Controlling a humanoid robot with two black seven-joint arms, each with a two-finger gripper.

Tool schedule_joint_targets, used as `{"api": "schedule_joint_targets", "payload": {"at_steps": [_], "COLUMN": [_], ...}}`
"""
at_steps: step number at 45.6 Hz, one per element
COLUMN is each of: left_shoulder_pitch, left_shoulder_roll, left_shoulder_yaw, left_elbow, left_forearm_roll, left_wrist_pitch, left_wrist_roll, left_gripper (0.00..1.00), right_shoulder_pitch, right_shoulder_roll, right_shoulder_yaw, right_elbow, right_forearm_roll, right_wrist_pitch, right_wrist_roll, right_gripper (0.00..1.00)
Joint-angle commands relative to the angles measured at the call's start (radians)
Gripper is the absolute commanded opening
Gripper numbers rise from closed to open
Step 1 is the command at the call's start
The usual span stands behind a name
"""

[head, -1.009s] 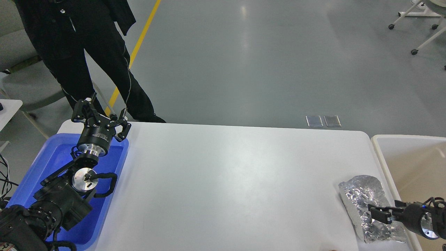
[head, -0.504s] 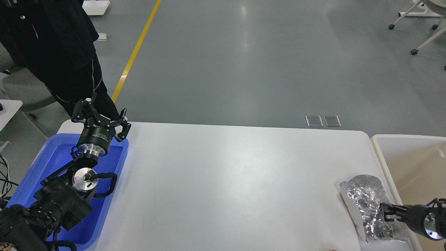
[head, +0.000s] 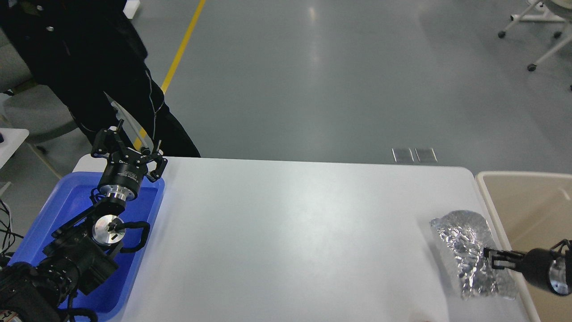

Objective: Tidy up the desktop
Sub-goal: 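Lift the foil wrapper with the right gripper toward the white bin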

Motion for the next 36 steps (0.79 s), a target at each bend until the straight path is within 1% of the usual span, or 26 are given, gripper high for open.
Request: {"api": "schedule_joint_targets", "payload": {"at_steps": [1,10,20,29,36], "left_shoulder_pitch": [0.0,0.0,0.0,0.001,0.0], "left_shoulder_roll": [0.0,0.0,0.0,0.0,0.0], "left_shoulder_yaw": [-0.001,-0.001,0.001,-0.001,-0.001], "left_elbow": [0.0,0.0,0.0,0.0,0.0], "left_forearm_roll": [0.001,0.0,0.001,0.0,0.0], "left_wrist_pitch": [0.0,0.0,0.0,0.0,0.0], "left_wrist_roll": [0.0,0.0,0.0,0.0,0.0], "left_gripper": [1.0,1.0,1.0,1.0,1.0], "right_shoulder_pitch": [0.13,0.24,0.421,0.581,0.614], "right_shoulder_roll": [-0.206,-0.375,-0.512,-0.573,-0.582], "right_shoulder_yaw": [-0.004,-0.004,-0.001,-0.001,-0.001], "right_elbow": [0.249,0.419,0.507,0.548,0.55], "right_forearm_roll": [0.046,0.025,-0.018,-0.024,-0.041], "right_wrist_pitch": [0.119,0.189,0.358,0.504,0.522], "right_wrist_roll": [0.0,-0.002,0.002,0.002,0.002], "right_gripper": [0.0,0.0,0.0,0.0,0.0]}}
